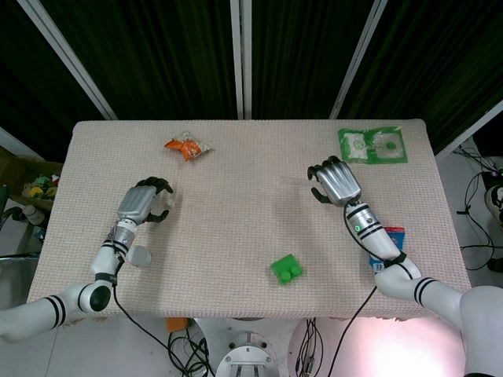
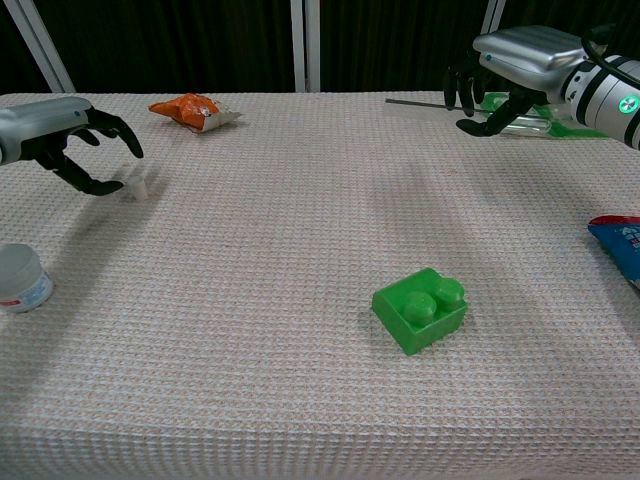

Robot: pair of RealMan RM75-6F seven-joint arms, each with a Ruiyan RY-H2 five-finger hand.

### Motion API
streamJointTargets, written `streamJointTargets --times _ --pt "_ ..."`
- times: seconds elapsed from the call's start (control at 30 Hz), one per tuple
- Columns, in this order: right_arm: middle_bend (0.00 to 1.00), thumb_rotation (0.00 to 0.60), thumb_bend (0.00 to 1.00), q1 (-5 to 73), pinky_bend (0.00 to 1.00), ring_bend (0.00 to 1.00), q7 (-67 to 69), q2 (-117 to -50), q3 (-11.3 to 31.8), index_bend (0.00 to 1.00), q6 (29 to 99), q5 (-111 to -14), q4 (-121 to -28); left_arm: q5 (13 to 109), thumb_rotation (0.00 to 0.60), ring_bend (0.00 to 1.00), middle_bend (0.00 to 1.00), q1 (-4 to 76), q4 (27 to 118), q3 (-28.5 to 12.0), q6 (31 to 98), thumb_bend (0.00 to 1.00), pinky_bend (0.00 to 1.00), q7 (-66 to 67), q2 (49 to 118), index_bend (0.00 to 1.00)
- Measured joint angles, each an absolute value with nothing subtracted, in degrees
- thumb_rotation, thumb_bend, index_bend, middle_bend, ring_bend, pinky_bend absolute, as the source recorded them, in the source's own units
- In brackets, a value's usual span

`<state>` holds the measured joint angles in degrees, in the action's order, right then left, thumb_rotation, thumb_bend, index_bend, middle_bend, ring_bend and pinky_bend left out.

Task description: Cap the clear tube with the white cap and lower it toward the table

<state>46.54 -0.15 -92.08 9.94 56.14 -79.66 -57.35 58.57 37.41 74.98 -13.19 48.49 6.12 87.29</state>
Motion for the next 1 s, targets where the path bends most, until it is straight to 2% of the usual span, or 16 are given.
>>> streamJointTargets --times 0.7,1.0 --pt "0.63 0.600 0.61 46.5 0.34 0.43 0.1 -91.8 10.1 0.63 56.0 -79.7 -57.1 54.4 0.600 0.10 0.18 39.7 69.4 -13.2 49.4 0.35 0.15 10.5 93.2 0.41" --pt "0.63 0.600 0.61 46.4 0.34 0.43 0.1 -92.2 10.0 0.63 55.8 -79.6 -57.0 53.5 0.600 0.10 0.20 40.1 68.7 -13.4 49.2 0.40 0.15 10.9 94.0 0.44"
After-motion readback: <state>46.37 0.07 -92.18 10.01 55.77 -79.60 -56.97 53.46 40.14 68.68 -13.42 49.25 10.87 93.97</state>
